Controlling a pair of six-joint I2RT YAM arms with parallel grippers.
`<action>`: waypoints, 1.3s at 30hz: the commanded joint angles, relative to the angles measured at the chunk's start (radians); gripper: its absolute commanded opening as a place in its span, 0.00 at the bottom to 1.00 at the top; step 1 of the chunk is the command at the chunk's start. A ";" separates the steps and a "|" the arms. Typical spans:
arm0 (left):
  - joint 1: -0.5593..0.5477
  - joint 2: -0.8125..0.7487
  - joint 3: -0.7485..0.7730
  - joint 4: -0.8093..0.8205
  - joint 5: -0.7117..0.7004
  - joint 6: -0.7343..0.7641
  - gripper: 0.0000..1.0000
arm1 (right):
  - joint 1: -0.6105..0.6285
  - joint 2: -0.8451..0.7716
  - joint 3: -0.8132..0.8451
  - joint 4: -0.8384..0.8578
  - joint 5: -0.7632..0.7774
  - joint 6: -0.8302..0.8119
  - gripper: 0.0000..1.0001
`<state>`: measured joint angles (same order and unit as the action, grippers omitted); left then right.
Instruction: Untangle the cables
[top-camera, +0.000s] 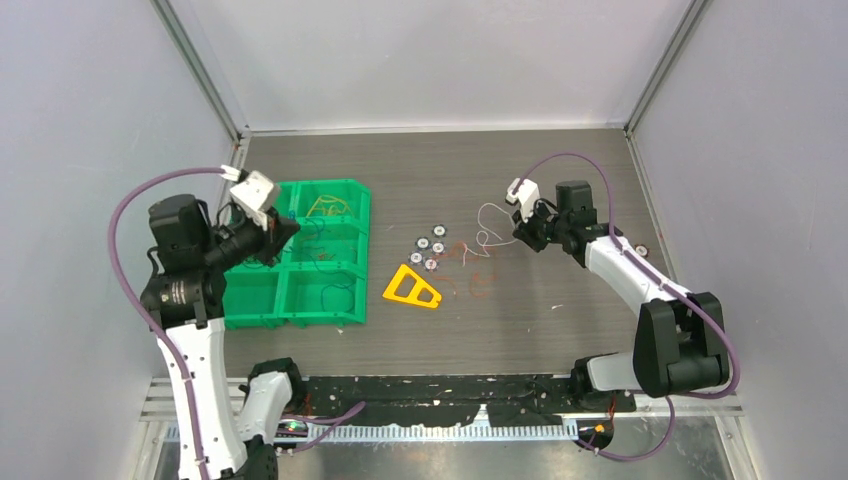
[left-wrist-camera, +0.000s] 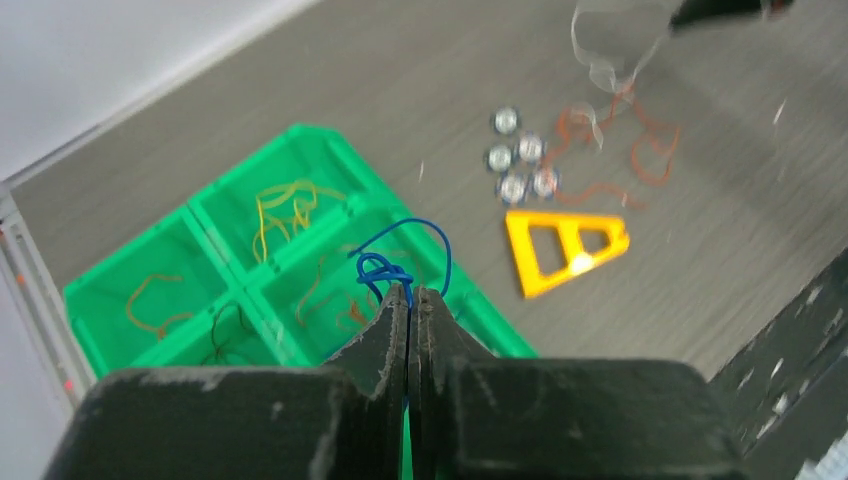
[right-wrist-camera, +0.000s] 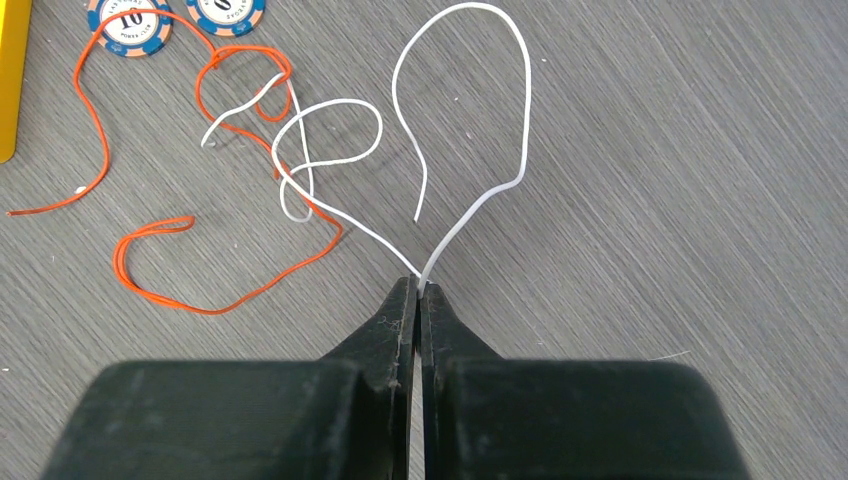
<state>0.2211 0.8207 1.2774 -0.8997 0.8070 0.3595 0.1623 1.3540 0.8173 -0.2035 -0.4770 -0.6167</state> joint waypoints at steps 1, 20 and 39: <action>0.006 0.011 -0.014 -0.300 0.002 0.381 0.00 | 0.000 -0.039 -0.001 0.013 -0.012 -0.010 0.05; -0.281 0.478 -0.360 0.000 -0.505 0.443 0.00 | 0.001 -0.023 0.045 -0.071 -0.037 0.005 0.05; -0.490 0.366 0.075 0.248 -0.003 0.136 1.00 | 0.035 -0.130 0.330 -0.047 -0.438 0.408 0.05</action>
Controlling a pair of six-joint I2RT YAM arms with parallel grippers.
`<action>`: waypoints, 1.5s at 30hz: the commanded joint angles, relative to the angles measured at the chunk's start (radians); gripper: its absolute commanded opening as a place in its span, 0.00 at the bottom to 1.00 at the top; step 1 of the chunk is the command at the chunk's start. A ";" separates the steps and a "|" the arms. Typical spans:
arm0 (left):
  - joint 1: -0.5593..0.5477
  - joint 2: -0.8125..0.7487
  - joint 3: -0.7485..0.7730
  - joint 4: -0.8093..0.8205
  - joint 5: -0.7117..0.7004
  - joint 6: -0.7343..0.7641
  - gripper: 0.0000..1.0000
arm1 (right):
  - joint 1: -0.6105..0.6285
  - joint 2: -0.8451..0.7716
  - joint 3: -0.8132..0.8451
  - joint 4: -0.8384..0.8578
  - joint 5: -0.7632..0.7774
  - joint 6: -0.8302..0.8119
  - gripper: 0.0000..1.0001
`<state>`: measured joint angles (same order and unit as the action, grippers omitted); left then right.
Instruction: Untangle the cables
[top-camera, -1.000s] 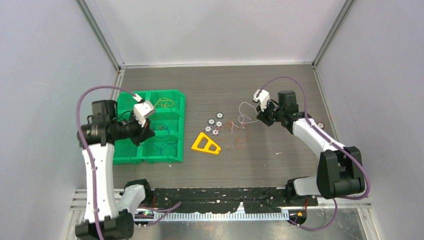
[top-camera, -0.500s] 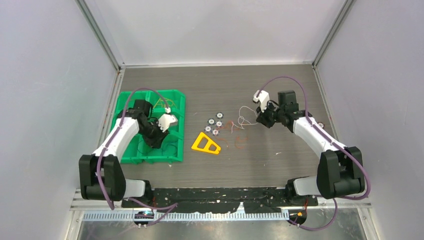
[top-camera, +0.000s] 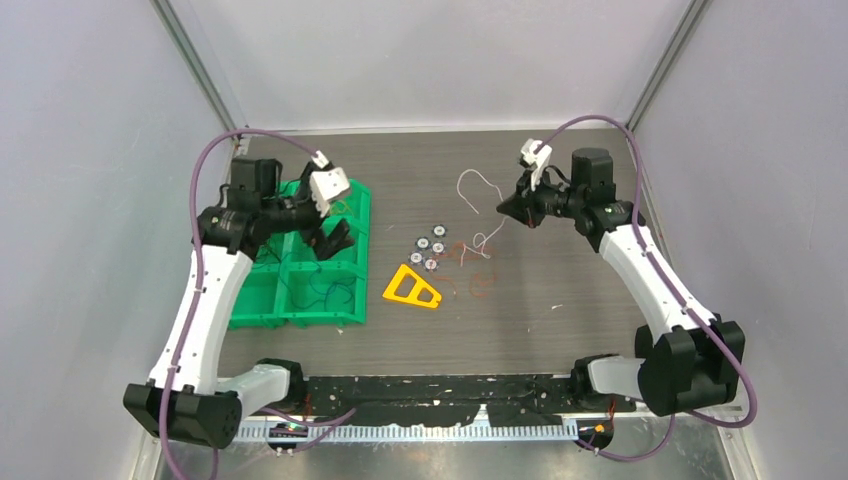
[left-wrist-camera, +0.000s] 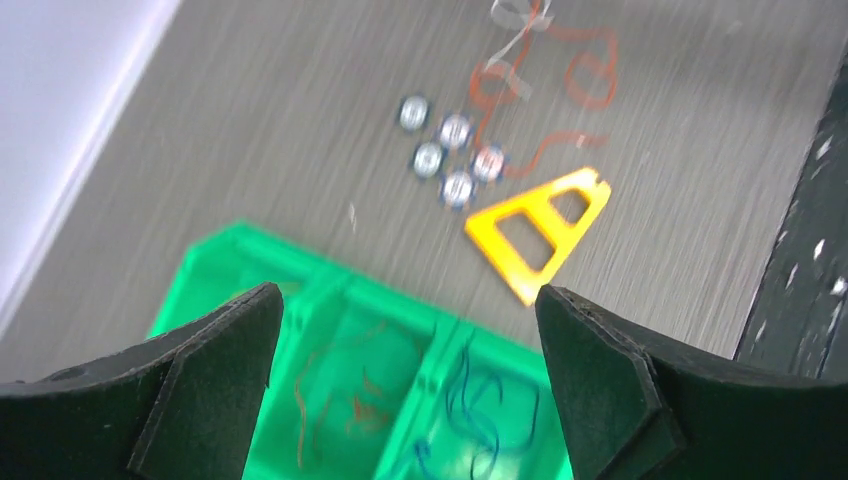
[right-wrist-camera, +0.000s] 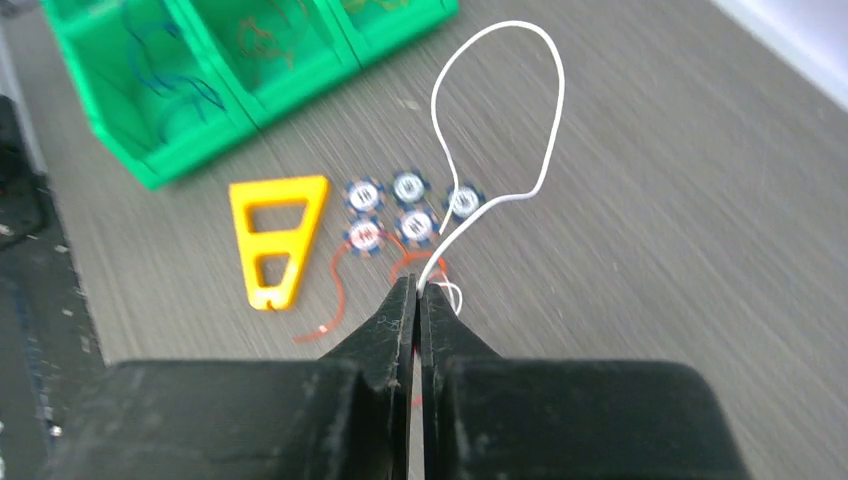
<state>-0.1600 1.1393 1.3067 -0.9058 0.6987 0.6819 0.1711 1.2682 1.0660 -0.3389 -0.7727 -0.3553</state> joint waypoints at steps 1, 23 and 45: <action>-0.156 0.071 0.053 0.305 0.102 -0.218 1.00 | 0.029 -0.047 0.103 0.102 -0.153 0.166 0.05; -0.477 0.303 0.079 0.793 0.033 -0.437 0.02 | 0.056 -0.102 0.227 0.514 -0.117 0.701 0.05; -0.444 0.293 0.357 0.818 -0.127 -0.848 0.00 | 0.186 -0.104 -0.200 0.651 -0.044 0.448 0.94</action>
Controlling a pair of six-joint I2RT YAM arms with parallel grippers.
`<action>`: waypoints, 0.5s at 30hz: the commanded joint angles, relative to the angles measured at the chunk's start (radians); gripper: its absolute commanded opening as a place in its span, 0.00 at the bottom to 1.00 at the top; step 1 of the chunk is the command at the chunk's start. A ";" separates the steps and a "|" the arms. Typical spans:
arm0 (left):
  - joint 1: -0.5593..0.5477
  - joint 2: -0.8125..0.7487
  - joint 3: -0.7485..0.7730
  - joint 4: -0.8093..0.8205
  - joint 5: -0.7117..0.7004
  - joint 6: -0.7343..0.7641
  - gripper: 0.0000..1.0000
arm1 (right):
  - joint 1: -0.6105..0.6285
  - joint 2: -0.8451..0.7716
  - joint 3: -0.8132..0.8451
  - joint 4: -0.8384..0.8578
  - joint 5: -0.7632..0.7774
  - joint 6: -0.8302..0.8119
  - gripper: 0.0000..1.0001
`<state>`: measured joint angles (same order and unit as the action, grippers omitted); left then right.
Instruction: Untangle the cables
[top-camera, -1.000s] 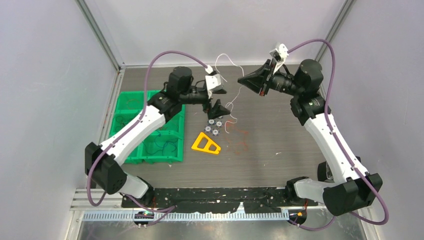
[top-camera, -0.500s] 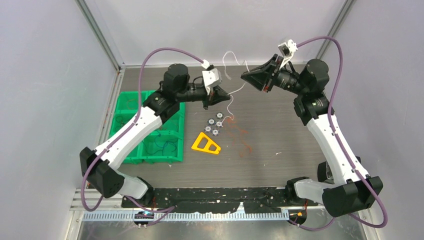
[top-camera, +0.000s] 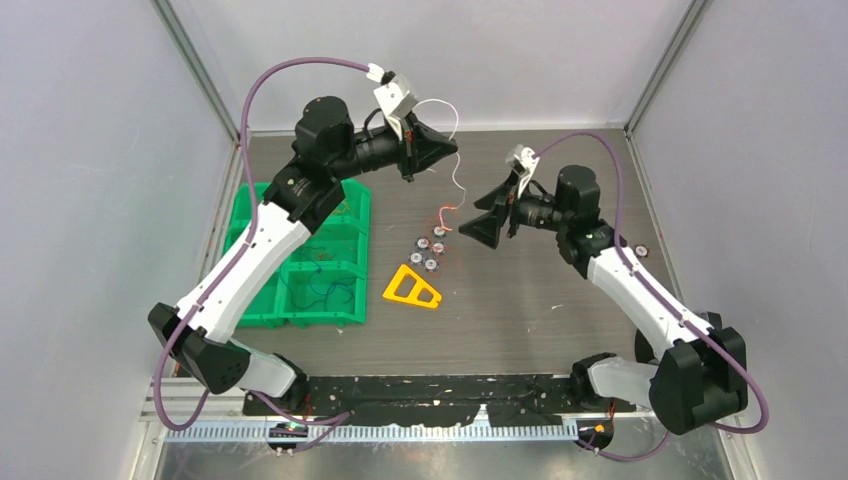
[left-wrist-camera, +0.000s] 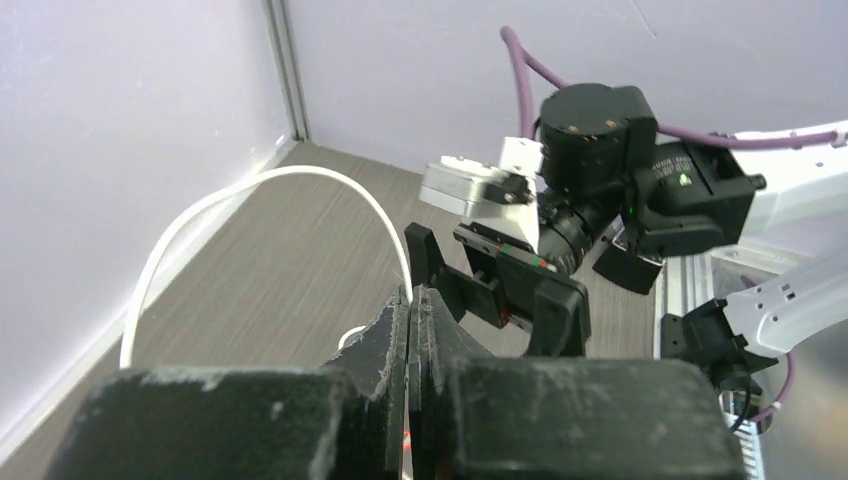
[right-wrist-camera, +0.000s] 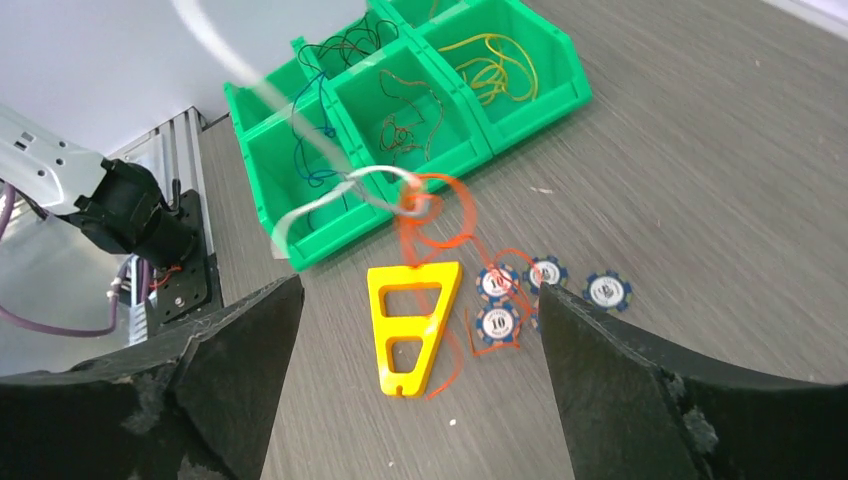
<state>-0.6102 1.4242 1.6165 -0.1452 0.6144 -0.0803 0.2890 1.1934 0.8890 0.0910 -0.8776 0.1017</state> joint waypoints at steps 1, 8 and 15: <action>0.010 0.008 0.053 0.066 -0.044 -0.104 0.00 | 0.083 -0.019 -0.033 0.249 0.074 -0.018 0.94; 0.047 0.016 0.078 0.139 -0.020 -0.271 0.00 | 0.211 0.138 -0.083 0.458 0.267 -0.043 0.90; 0.079 0.012 0.124 0.194 0.049 -0.346 0.00 | 0.222 0.262 -0.071 0.539 0.414 -0.132 0.76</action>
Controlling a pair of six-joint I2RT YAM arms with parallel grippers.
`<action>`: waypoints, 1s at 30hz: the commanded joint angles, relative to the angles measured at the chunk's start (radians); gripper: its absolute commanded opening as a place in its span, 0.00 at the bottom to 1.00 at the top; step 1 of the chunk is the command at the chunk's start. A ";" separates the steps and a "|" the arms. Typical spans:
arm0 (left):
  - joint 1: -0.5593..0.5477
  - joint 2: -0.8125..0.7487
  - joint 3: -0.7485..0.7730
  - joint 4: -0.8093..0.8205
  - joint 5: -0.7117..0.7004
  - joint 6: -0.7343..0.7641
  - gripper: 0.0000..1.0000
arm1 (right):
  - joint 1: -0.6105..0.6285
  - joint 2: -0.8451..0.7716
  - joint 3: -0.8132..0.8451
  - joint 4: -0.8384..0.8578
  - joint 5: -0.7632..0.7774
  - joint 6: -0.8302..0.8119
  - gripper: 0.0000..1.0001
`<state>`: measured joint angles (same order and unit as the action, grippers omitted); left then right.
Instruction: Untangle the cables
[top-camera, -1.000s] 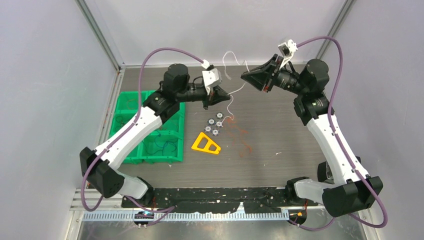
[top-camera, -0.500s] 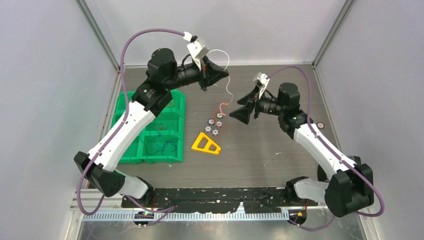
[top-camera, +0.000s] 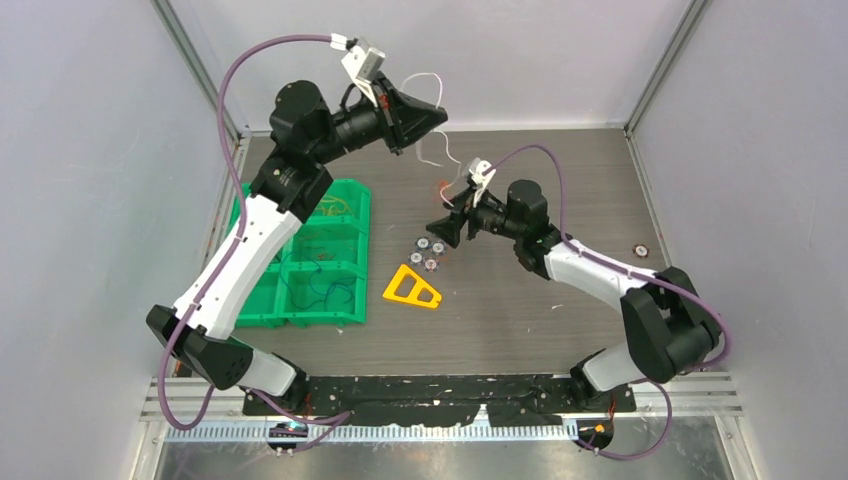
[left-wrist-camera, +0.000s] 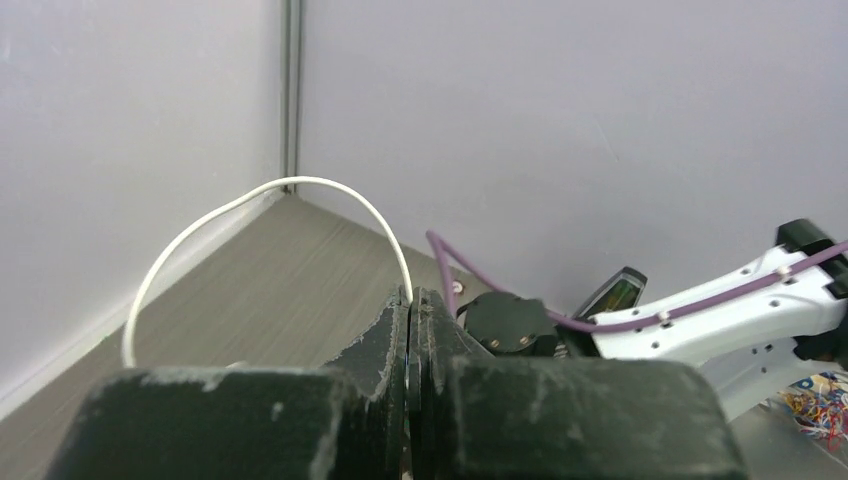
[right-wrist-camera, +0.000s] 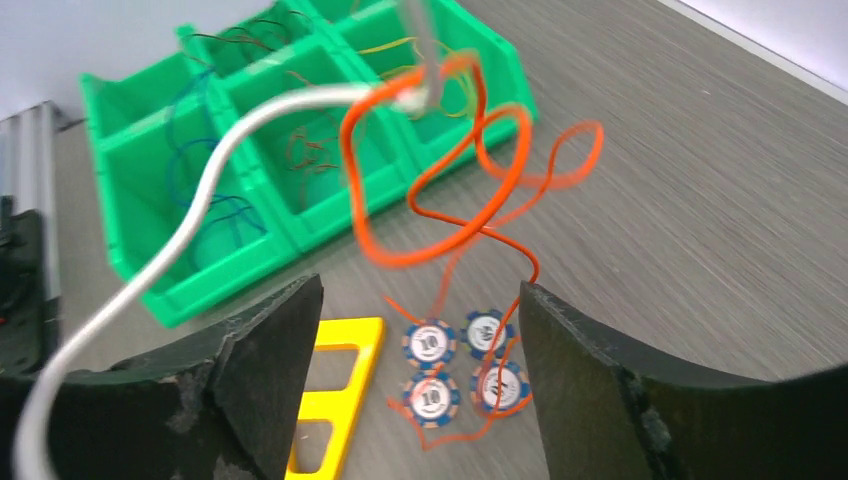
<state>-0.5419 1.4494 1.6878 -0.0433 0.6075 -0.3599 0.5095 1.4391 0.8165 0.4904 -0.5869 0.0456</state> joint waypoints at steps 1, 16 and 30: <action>0.014 -0.015 0.055 0.098 0.066 -0.074 0.00 | 0.001 0.028 0.003 0.146 0.130 -0.095 0.72; 0.154 -0.005 0.269 0.051 0.126 -0.037 0.00 | -0.071 0.067 -0.016 -0.020 0.107 -0.227 0.05; 0.290 0.039 0.548 -0.137 -0.066 0.243 0.00 | -0.257 0.180 0.192 -0.507 0.075 -0.159 0.05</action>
<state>-0.2768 1.4708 2.1738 -0.0887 0.6167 -0.2420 0.2874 1.6054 0.9245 0.1333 -0.4915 -0.1352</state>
